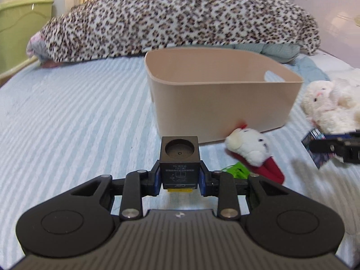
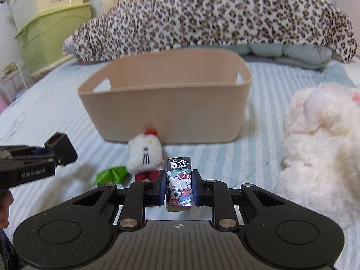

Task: Organize objects
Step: 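Grasp the black cube box with left gripper while right gripper grasps the Hello Kitty drink box, then carry both boxes over the basket and open both grippers to drop them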

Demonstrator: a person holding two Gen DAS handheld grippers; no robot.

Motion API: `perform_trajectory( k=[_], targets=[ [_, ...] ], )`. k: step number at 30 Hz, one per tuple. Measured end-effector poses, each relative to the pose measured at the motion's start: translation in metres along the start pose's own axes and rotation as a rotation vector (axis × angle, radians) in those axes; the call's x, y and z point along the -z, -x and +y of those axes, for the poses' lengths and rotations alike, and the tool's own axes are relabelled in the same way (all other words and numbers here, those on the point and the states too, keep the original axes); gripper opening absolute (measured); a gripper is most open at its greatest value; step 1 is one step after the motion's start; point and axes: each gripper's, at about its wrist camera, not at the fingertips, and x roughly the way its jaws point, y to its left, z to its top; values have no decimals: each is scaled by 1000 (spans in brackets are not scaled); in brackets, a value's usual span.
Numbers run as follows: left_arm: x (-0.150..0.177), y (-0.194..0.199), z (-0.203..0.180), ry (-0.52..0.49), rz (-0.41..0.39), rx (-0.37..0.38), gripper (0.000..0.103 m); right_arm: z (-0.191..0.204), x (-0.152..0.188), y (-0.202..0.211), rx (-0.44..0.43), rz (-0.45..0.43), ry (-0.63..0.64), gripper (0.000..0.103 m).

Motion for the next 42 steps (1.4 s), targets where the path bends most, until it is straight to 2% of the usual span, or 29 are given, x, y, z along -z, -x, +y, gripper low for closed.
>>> perform_trajectory(
  k=[7,14,23,26,32,36,42],
  targets=[
    [-9,25,-8,-41,-79,35,33,-5,-8,27,-1,-102,-30,21],
    [-26,37,-14,-87,-154,55,33,-19,-22,45,-4,-163,-91,21],
    [-69,24,-18,-80,-230,31,33,-18,-58,48,7,-248,-53,21],
    [-80,10,-19,-57,-232,31,33,-21,-74,42,15,-265,-34,21],
    [-100,-27,-23,-30,-232,-17,33,-25,-108,20,34,-295,-15,21],
    [-113,-52,-17,39,-195,-36,33,-33,-124,-7,8,-280,-72,21],
    [-118,-98,-22,-8,-116,-133,33,-31,-132,-56,56,-241,-67,21]
  ],
)
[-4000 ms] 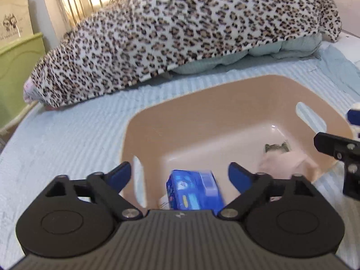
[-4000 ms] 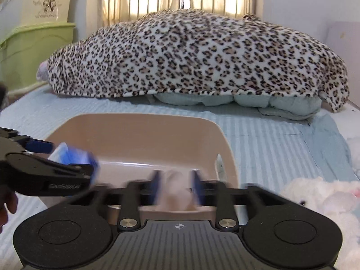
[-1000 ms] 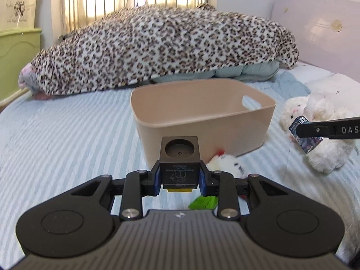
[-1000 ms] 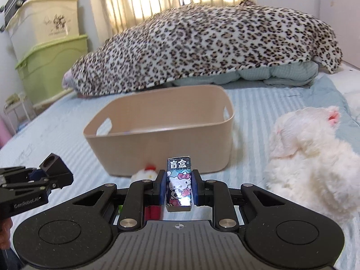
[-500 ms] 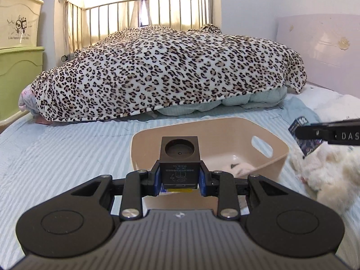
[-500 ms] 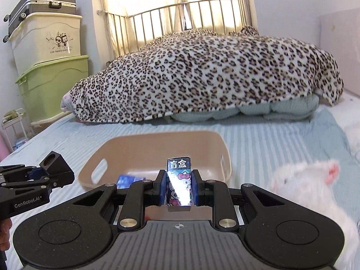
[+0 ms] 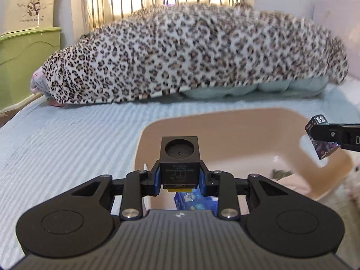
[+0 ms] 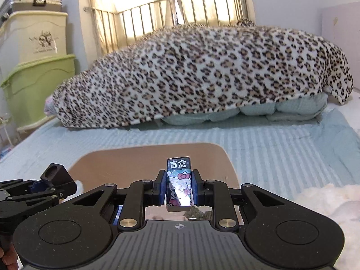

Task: Organize objects
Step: 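Carry both boxes over the basket and open both grippers to drop them, then move both grippers back to the green candy packet and Hello Kitty plush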

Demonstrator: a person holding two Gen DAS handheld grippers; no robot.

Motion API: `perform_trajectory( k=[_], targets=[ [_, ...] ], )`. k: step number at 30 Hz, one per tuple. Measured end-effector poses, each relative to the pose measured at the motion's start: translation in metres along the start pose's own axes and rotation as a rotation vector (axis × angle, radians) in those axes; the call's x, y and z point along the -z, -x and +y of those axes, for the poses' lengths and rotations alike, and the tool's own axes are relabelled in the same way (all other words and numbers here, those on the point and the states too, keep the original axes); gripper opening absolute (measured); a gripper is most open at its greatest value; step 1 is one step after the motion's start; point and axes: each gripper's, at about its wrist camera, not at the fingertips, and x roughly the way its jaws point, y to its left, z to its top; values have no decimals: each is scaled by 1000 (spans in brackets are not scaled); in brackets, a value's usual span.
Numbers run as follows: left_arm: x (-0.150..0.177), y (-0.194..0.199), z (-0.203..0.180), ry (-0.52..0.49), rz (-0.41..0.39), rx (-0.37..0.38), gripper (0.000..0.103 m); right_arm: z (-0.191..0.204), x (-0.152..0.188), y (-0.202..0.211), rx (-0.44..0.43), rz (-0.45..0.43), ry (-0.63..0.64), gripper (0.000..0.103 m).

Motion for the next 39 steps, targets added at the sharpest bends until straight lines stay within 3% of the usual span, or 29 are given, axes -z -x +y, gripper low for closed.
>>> perform_trajectory(
  k=[8,9,10,11,13,14,19,21,28,39],
  targets=[
    [5,-28,-13,-62,96,-19,34,11,19,-46,56,138,54,24],
    [5,-25,-14,-65,90,-12,35,13,21,-45,63,143,63,35],
    [5,-22,-15,-67,90,-8,44,14,24,-44,72,140,77,41],
    [4,-18,-16,-64,89,-9,65,14,24,-40,72,132,88,47],
    [2,-6,-16,-53,66,-14,87,14,24,-30,79,111,97,65],
    [1,0,-16,-49,54,-16,91,13,22,-23,76,99,93,68],
    [-3,24,-10,-40,53,-3,93,11,9,14,60,64,90,95],
    [0,36,-8,-39,52,0,94,11,8,31,61,46,99,102],
    [24,71,-1,-46,60,17,96,14,22,70,50,74,115,103],
    [86,88,7,-116,149,78,96,23,87,76,41,222,170,103]
  ],
)
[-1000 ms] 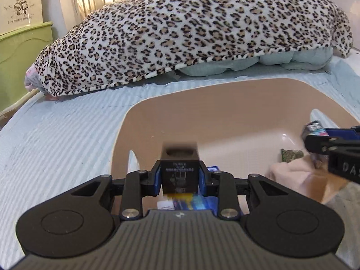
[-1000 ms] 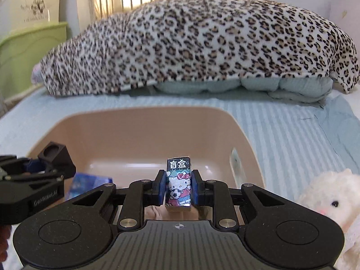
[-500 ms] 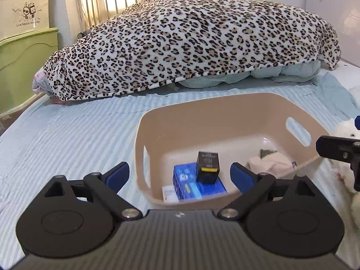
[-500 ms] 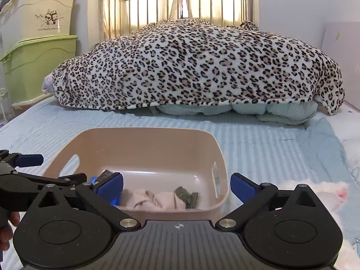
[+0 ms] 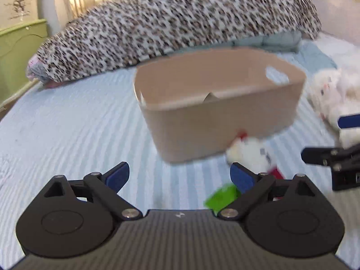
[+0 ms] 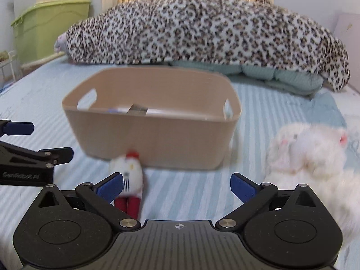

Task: Organize objects
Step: 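Move both grippers back to the green candy packet and Hello Kitty plush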

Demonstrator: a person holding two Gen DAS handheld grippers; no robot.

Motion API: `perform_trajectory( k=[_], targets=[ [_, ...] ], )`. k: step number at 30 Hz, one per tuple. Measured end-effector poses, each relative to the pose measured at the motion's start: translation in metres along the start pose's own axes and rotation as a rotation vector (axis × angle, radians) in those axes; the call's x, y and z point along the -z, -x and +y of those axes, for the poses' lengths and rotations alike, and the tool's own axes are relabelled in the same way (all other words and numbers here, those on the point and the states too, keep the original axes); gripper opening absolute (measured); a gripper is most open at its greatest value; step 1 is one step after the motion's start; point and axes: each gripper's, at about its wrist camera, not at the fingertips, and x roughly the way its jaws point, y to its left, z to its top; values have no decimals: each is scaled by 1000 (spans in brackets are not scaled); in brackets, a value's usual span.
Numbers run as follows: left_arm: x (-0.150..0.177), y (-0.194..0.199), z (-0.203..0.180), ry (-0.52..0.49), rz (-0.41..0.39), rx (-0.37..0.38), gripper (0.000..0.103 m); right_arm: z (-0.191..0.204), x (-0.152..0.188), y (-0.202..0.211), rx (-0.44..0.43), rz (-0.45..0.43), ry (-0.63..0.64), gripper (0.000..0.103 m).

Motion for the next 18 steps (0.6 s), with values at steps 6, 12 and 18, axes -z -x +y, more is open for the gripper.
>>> perform_trajectory(
  k=[6,12,18],
  targets=[
    [24,-18,-7,-53,61,38,96,7,22,-12,-32,59,5,103],
    [33,-45,-8,-28,98,96,96,14,32,-25,-47,85,49,103],
    [35,-62,-13,-55,76,135,96,16,38,-45,-78,128,65,103]
  ],
)
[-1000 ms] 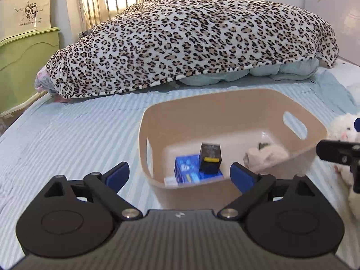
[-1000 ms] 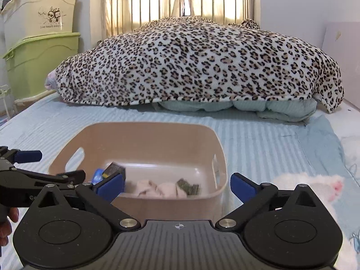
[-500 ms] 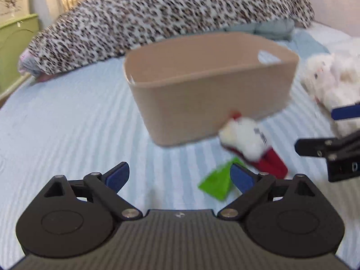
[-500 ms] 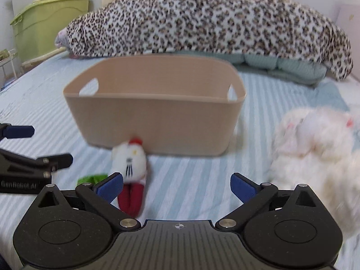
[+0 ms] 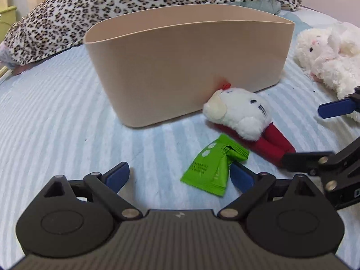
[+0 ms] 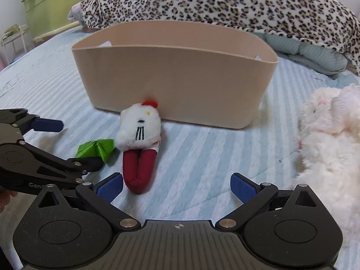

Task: Organize objects
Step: 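Move both grippers back to the green candy packet and Hello Kitty plush, then grasp the green candy packet with left gripper while right gripper grasps the Hello Kitty plush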

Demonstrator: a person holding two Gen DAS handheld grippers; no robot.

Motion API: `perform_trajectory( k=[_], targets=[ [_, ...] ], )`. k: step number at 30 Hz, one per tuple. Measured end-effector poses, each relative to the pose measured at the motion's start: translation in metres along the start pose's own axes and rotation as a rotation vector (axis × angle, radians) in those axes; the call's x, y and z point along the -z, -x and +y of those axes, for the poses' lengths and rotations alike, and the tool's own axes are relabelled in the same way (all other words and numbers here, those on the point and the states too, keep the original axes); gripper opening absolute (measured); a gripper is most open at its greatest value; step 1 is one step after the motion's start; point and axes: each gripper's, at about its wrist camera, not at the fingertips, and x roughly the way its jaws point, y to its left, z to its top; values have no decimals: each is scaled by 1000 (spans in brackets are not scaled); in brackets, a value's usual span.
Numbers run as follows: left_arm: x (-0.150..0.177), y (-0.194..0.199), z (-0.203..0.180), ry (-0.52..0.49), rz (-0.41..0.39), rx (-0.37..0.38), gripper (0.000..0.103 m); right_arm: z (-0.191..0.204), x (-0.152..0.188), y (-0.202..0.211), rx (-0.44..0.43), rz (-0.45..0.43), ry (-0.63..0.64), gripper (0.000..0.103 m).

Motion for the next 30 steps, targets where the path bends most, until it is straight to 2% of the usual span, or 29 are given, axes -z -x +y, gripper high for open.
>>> perform_trajectory(
  k=[4,6,8,10,13,20,23,28,30],
  targets=[
    [-6,-9,0,-17,-22,8,96,2,0,-13,-8,18,9,103],
    [-8,-12,0,-29,-40,0,93,1,0,-17,-15,24,4,103],
    [-9,-15,-2,-42,-44,-2,72,1,-1,-20,-10,25,10,103],
    [-9,-14,1,-34,-46,33,62,1,-2,-22,-10,23,9,103],
    [-9,-13,6,-39,-48,25,42,3,-5,-28,-8,23,9,103],
    [-13,-17,29,49,-18,67,37,15,-16,-44,-6,6,12,101],
    [-10,-14,30,42,-22,72,37,22,-18,-48,-9,-8,32,85],
    [-4,-10,34,59,-30,75,37,26,-15,-43,-35,-30,57,43],
    [-4,-7,35,65,-31,71,36,27,-15,-39,-38,-33,63,34]
  ],
)
